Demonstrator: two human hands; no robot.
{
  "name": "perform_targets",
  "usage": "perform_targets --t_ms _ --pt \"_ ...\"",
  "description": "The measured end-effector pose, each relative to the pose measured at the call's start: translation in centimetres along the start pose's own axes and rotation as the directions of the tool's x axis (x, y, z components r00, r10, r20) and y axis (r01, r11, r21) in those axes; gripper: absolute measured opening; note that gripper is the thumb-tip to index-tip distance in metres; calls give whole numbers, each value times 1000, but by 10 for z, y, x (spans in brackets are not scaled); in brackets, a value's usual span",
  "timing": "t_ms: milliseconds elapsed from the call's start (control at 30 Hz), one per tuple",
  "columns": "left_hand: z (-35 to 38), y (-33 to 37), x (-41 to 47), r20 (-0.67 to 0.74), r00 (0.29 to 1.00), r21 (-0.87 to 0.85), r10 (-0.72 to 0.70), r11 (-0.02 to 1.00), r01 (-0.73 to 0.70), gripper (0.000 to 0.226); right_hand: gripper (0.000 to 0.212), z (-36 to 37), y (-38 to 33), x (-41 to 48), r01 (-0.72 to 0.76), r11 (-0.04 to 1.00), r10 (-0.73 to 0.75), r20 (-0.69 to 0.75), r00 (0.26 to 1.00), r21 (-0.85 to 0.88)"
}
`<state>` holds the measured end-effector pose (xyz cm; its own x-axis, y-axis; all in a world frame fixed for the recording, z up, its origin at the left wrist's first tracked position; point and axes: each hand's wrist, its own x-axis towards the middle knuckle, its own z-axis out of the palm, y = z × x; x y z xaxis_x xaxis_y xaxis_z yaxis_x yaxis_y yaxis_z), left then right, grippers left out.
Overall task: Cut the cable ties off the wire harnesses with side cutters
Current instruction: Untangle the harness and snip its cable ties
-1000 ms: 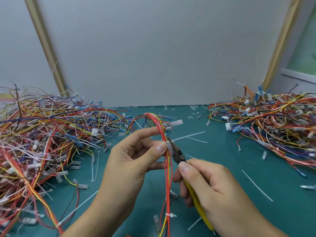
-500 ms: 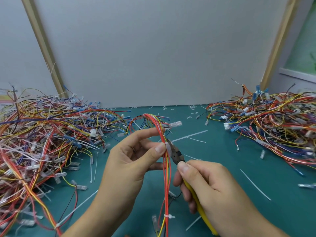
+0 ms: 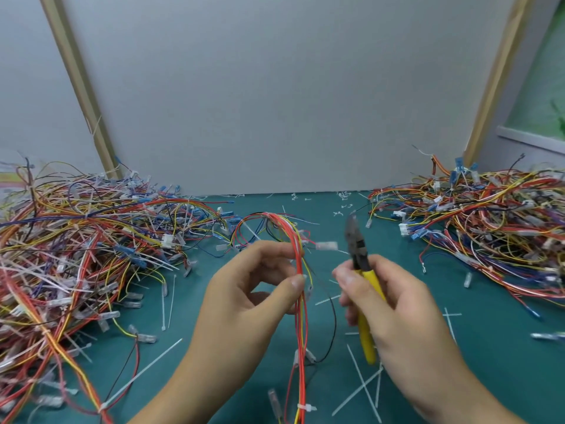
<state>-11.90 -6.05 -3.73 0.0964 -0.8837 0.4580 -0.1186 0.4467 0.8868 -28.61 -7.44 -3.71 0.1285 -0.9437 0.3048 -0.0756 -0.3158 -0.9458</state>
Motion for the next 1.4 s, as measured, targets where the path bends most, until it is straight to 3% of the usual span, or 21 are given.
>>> perform_targets --t_ms 100,167,267,367,467,533,567,633,733,867,1100,1233,1400 --pt "3 0 -4 91 988 271 126 952 -146 23 19 -6 -3 3 82 996 -80 -84 993 22" --pt "4 0 -6 181 962 343 203 904 -256 25 22 -9 -5 5 102 995 -101 -99 990 8" --pt "5 -6 -7 309 909 439 279 806 -397 26 21 -11 -4 7 100 995 -100 -32 995 7" --pt "3 -10 -8 412 873 533 262 707 -464 26 12 -6 3 6 76 996 -79 74 994 42" --pt "4 -10 -8 432 880 434 197 810 -394 24 8 -4 8 4 89 996 -91 90 992 27" --pt "5 -7 -7 321 942 299 97 934 -198 13 11 -3 10 2 102 995 -102 72 992 -3" --pt "5 -6 -5 239 971 216 27 973 -80 19 12 -2 11 1 106 994 -105 70 992 -10" --pt "2 -6 -1 124 987 43 -107 994 102 25 12 1 11 -3 121 992 -118 87 989 -31" --pt "0 -4 3 67 972 -94 -224 969 230 28 22 6 11 -9 191 970 -171 138 976 -149" --pt "-1 -8 4 55 963 -113 -265 956 270 22 16 8 14 -13 298 899 -248 190 950 -321" --pt "-2 -8 5 86 976 -108 -199 972 208 23 14 5 16 -8 144 989 -142 64 988 -25" --pt "2 -8 2 104 983 -31 -151 987 155 23 14 2 18 -7 162 983 -164 -23 986 -82" --pt "5 -6 -1 169 979 33 -114 993 110 27 14 3 22 -6 150 971 -149 24 989 -185"
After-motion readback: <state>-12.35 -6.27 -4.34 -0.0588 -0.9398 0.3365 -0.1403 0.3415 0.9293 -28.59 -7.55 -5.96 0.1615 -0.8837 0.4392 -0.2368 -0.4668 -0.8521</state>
